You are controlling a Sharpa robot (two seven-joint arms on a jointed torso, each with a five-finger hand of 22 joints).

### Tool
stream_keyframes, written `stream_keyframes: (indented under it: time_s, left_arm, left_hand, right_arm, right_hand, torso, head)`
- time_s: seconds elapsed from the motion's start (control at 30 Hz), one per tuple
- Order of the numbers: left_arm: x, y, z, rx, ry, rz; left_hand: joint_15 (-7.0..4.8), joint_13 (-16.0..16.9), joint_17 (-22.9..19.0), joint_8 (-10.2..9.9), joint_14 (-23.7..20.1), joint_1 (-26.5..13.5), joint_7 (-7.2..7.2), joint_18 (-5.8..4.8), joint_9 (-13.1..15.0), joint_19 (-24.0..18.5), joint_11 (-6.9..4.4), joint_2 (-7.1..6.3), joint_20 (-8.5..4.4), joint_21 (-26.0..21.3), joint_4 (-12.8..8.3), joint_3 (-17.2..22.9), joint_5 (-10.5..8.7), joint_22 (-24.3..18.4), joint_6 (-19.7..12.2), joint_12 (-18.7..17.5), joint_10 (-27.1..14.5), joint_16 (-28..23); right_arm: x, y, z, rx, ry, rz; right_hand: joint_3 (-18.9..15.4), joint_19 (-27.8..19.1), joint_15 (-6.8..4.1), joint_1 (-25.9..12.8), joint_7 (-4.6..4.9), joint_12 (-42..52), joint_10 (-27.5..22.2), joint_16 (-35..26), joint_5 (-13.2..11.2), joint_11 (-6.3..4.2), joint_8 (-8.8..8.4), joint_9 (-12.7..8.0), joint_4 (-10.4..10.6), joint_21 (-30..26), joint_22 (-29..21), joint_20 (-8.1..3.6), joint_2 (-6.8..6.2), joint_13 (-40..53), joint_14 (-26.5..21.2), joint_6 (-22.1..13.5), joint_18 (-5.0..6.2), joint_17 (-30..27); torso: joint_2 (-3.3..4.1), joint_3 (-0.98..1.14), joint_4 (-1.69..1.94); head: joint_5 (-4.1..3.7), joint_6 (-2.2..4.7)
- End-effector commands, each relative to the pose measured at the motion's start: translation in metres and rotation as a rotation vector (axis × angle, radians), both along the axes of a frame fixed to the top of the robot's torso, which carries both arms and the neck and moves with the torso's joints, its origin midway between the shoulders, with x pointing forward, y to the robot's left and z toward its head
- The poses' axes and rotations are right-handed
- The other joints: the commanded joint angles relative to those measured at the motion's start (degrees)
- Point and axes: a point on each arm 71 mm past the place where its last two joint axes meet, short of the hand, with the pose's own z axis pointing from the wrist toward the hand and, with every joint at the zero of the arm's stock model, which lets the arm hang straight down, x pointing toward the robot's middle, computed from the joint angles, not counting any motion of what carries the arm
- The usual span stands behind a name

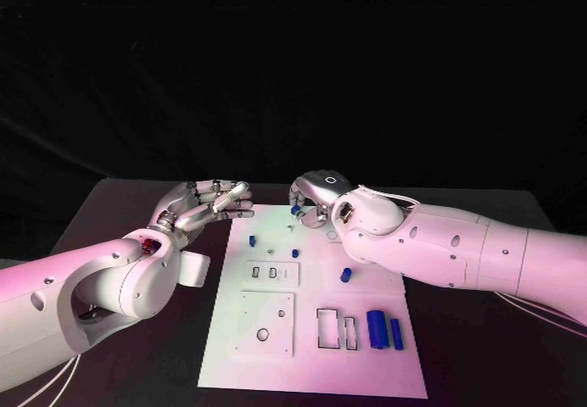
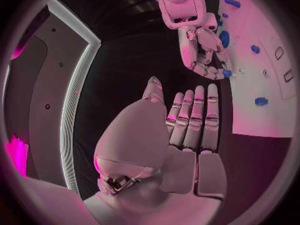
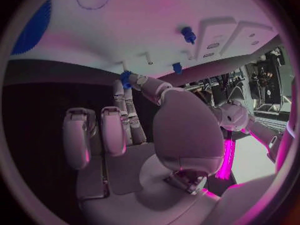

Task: Assemble the parts on the task board

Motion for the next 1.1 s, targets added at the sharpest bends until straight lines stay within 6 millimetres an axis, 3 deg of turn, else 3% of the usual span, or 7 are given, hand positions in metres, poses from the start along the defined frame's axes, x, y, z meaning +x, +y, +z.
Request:
stream_keyframes:
  time_s: [0.03, 0.77, 0.87, 0.97, 1.03, 1.1]
  left_arm:
    - [-0.0002, -0.0016, 0.0024, -0.011, -0.006, -0.017]
    - [-0.0002, -0.002, 0.0037, -0.012, -0.007, -0.022]
    - [-0.0002, -0.0019, 0.0038, -0.012, -0.008, -0.022]
    - [-0.0002, -0.0016, 0.0041, -0.011, -0.007, -0.022]
    - [-0.0002, -0.0015, 0.0042, -0.011, -0.008, -0.022]
    - [-0.0001, -0.0014, 0.0043, -0.012, -0.008, -0.023]
  left_hand:
    - [0.1, -0.1, 0.1, -0.4, -0.4, 0.2, 0.38, 0.5, 0.1, 0.1, 0.04, 0.55, 0.02, 0.1, 0.1, -0.4, -0.24, -0.1, -0.4, -0.2, -0.5, -0.3]
    - [0.17, 0.0, 0.3, -0.4, -0.6, 0.3, 0.39, 0.47, 0.2, 0.0, 0.05, 0.71, 0.06, 0.0, 0.0, -0.7, -0.24, -0.2, -0.4, -0.1, -0.7, -0.5]
    - [0.17, 0.0, 0.3, -0.4, -0.6, 0.3, 0.39, 0.47, 0.2, 0.0, 0.05, 0.71, 0.06, 0.0, 0.0, -0.7, -0.24, -0.2, -0.4, -0.1, -0.7, -0.5]
    - [0.17, 0.0, 0.3, -0.4, -0.6, 0.3, 0.39, 0.47, 0.2, 0.0, 0.05, 0.71, 0.06, 0.0, 0.0, -0.7, -0.24, -0.2, -0.4, -0.1, -0.7, -0.5]
    - [0.17, 0.0, 0.3, -0.4, -0.6, 0.3, 0.39, 0.47, 0.2, 0.0, 0.05, 0.71, 0.06, 0.0, 0.0, -0.7, -0.24, -0.2, -0.4, -0.1, -0.7, -0.5]
    - [0.17, 0.0, 0.3, -0.4, -0.6, 0.3, 0.39, 0.47, 0.2, 0.0, 0.05, 0.71, 0.06, 0.0, 0.0, -0.7, -0.24, -0.2, -0.4, -0.1, -0.7, -0.5]
  right_arm:
    - [0.0006, -0.001, -0.0025, -0.031, 0.014, -0.006]
    - [0.0012, 0.0077, -0.0106, -0.05, 0.042, 0.001]
    - [0.0018, 0.0075, -0.0111, -0.051, 0.045, 0.0]
    - [0.0029, 0.0065, -0.0111, -0.046, 0.044, -0.001]
    - [0.0031, 0.0055, -0.0107, -0.041, 0.04, 0.0]
    - [0.0027, 0.0043, -0.0103, -0.037, 0.037, 0.001]
  right_hand:
    - [0.2, 0.3, -0.23, -0.2, -0.12, 0.1, 0.2, 0.3, 0.3, -0.1, 0.31, 0.1, 0.0, 0.3, 6.4, 0.09, -0.29, 0.1, 2.9, 0.3, -0.87, 0.0]
    - [0.2, -0.1, -0.16, -0.7, -0.03, -0.2, -0.2, 0.1, 0.0, 0.02, 0.03, 0.2, 0.3, 0.0, 6.0, 0.13, -0.65, 0.0, 2.8, -0.2, -0.76, -0.5]
    - [0.4, -0.8, 0.18, -1.1, 0.37, -0.5, -2.1, -0.4, -0.7, 0.52, -0.55, 0.2, 0.5, -0.7, 5.0, 0.4, -1.15, -0.5, 2.5, -1.1, -0.52, -1.5]
    - [0.4, -4.0, 1.26, -1.3, 1.77, -0.4, -7.0, -2.0, -1.0, 1.85, -2.5, -0.5, 0.6, -3.7, 0.9, 1.31, -2.19, -2.0, 1.7, -3.9, 0.51, -4.1]
    - [-2.2, -7.4, 1.94, -0.4, 2.5, -0.2, -11.5, -3.9, -1.3, 2.63, -4.13, -1.5, 0.5, -7.5, -3.9, 2.09, -2.24, -3.5, 0.8, -5.9, 1.7, -7.1]
    - [-6.1, -8.8, 2.09, 1.1, 2.13, 0.0, -13.5, -4.7, -1.3, 2.81, -5.34, -2.5, 0.6, -9.7, -6.2, 2.33, -1.73, -4.6, 0.3, -7.3, 2.26, -8.5]
  torso:
    - [0.01, 0.0, -0.07]
    - [0.07, -0.09, 0.0]
    - [0.07, -0.1, -0.06]
    - [0.08, -0.09, -0.14]
    - [0.06, -0.09, -0.15]
    - [0.06, -0.09, -0.1]
  head:
    - [0.09, -0.1]
    - [0.03, -0.54]
    - [0.08, -0.52]
    - [0.17, -0.47]
    - [0.22, -0.42]
    - [0.22, -0.33]
